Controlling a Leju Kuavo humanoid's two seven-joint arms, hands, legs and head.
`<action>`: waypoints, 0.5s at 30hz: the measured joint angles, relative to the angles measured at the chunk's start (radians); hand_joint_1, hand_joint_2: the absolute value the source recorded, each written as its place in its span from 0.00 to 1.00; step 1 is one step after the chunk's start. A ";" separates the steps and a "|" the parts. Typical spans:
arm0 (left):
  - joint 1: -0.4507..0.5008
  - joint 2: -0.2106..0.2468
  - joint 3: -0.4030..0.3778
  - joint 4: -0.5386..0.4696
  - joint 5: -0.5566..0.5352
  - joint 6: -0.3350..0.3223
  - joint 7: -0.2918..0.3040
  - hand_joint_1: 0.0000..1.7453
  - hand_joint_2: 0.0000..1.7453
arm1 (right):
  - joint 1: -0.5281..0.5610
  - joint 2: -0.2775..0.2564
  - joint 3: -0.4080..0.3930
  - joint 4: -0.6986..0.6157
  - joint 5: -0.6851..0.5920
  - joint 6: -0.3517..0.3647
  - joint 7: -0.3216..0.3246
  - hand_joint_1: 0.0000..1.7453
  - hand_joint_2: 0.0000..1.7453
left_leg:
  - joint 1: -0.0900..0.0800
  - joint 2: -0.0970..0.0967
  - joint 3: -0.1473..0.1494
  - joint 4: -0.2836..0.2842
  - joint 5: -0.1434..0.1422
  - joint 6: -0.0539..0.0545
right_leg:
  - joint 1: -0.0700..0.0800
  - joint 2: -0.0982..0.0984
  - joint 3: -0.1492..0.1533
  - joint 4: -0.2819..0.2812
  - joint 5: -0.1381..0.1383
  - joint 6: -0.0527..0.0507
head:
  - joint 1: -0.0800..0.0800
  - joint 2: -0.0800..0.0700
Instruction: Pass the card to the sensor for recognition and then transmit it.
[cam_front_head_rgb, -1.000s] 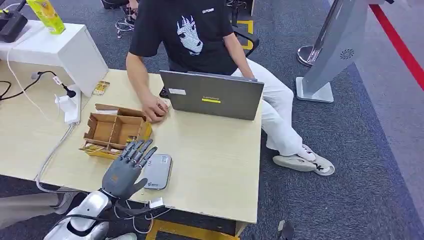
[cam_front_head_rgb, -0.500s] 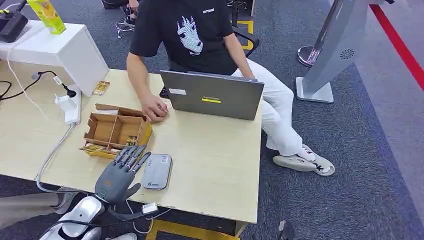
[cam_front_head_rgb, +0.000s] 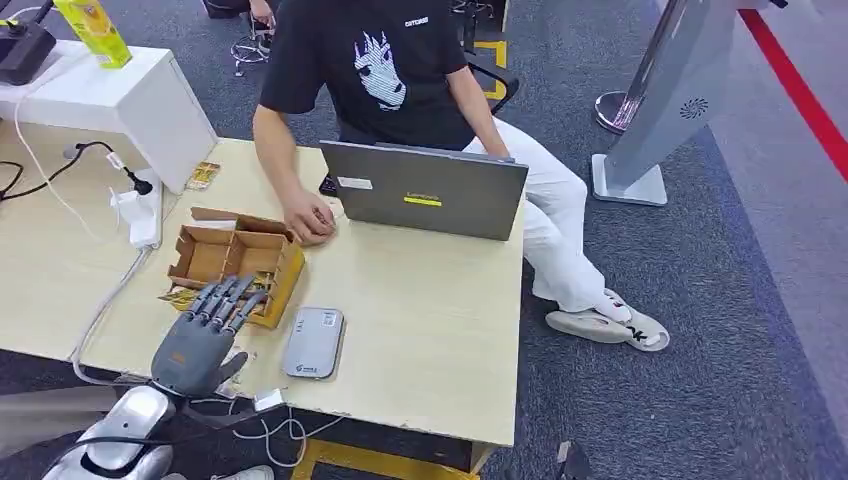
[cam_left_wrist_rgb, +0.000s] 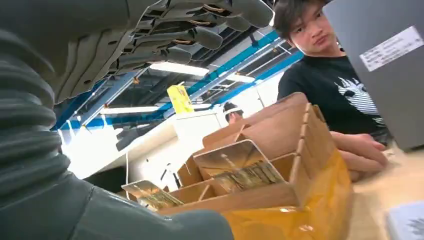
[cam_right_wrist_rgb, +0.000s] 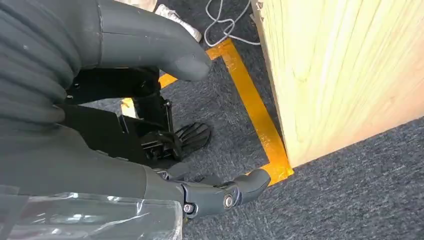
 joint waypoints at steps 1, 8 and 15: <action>-0.005 0.000 0.002 0.006 0.000 0.000 0.000 0.00 1.00 | 0.000 0.000 0.000 0.000 0.000 0.000 0.000 0.00 1.00 | 0.000 0.000 0.000 0.000 0.000 0.000 | 0.000 0.000 0.000 0.000 0.000 0.000 | 0.000 0.000; -0.050 -0.001 0.008 0.070 0.004 0.001 -0.011 0.00 1.00 | 0.000 0.000 0.002 0.000 0.000 0.000 0.001 0.00 1.00 | 0.000 0.000 0.000 0.000 0.000 0.000 | 0.000 0.000 0.001 0.000 0.000 0.000 | 0.000 0.000; -0.070 0.000 0.011 0.113 -0.004 0.009 -0.014 0.00 1.00 | 0.000 0.000 0.002 0.000 -0.001 0.000 0.001 0.00 1.00 | 0.000 0.000 0.000 0.000 0.000 0.000 | 0.000 0.000 0.001 0.000 0.000 0.000 | 0.000 0.000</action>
